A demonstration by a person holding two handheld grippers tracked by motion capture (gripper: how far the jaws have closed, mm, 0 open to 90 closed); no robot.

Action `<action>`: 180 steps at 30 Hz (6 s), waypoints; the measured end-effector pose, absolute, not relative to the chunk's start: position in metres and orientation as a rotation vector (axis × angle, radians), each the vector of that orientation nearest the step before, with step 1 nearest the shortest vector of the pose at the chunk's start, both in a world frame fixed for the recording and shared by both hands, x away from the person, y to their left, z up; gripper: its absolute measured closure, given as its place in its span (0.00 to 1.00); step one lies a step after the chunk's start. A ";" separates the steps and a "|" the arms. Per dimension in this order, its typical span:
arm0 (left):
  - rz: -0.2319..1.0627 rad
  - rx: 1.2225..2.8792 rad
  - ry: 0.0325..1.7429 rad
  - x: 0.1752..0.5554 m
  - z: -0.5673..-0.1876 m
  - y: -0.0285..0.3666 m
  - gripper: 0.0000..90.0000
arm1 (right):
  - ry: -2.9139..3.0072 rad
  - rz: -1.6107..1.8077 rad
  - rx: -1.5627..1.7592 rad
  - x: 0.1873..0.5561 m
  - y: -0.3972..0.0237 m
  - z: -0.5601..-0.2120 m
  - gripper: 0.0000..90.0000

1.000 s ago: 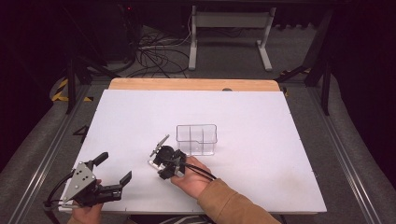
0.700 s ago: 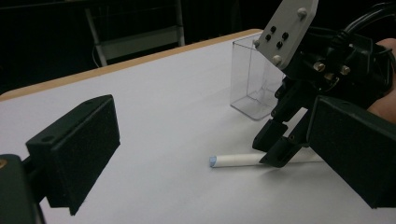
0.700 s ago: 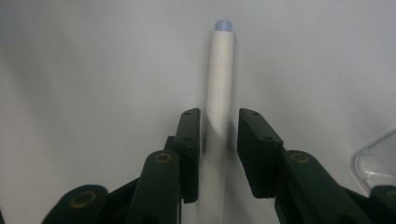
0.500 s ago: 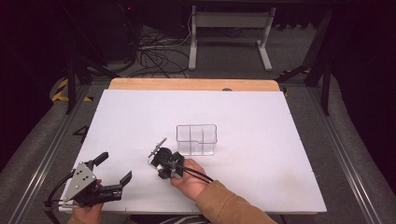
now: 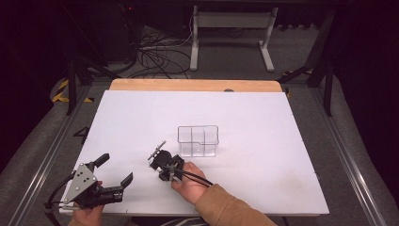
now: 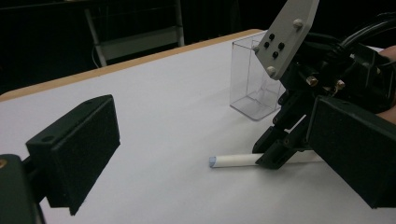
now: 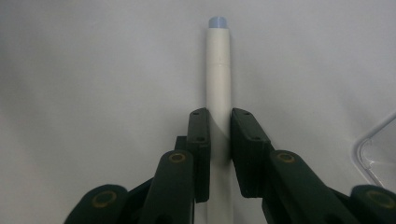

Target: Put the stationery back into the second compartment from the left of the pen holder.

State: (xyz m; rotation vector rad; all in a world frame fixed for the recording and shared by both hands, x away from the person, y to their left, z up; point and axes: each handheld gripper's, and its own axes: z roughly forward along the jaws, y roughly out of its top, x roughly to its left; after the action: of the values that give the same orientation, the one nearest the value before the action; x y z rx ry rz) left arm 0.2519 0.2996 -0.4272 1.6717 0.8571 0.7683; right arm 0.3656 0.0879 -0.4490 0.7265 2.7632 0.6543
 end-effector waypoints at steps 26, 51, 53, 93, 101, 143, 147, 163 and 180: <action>0.763 1.672 0.860 0.253 -0.428 0.300 0.04 | 2.676 0.954 0.629 0.357 0.059 -0.406 0.88; 0.763 1.671 0.861 0.253 -0.428 0.299 0.04 | 2.371 1.347 0.431 0.341 0.013 -0.362 0.87; 0.763 1.669 0.860 0.253 -0.428 0.299 0.04 | 2.345 1.365 0.416 0.341 0.009 -0.361 0.87; 0.758 1.672 0.860 0.254 -0.428 0.300 0.04 | 2.141 1.633 0.485 0.376 -0.037 -0.342 0.87; 0.758 1.670 0.860 0.253 -0.428 0.300 0.04 | 2.096 1.640 0.506 0.387 -0.045 -0.344 0.87; 0.755 1.672 0.859 0.254 -0.428 0.299 0.04 | 2.089 1.610 0.660 0.425 -0.045 -0.387 0.87; 0.754 1.671 0.858 0.254 -0.428 0.300 0.04 | 2.099 1.605 0.686 0.426 -0.046 -0.391 0.87; 0.756 1.672 0.860 0.254 -0.428 0.300 0.04 | 2.122 1.583 0.709 0.422 -0.050 -0.402 0.87; 0.758 1.673 0.862 0.254 -0.428 0.300 0.04 | 2.181 1.518 0.754 0.418 -0.054 -0.407 0.86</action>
State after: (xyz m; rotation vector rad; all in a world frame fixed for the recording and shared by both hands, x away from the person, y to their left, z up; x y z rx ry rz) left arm 0.2537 0.2996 -0.4277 1.6727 0.8617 0.7580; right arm 0.4178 -0.0537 -0.4072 0.7540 2.1808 1.5183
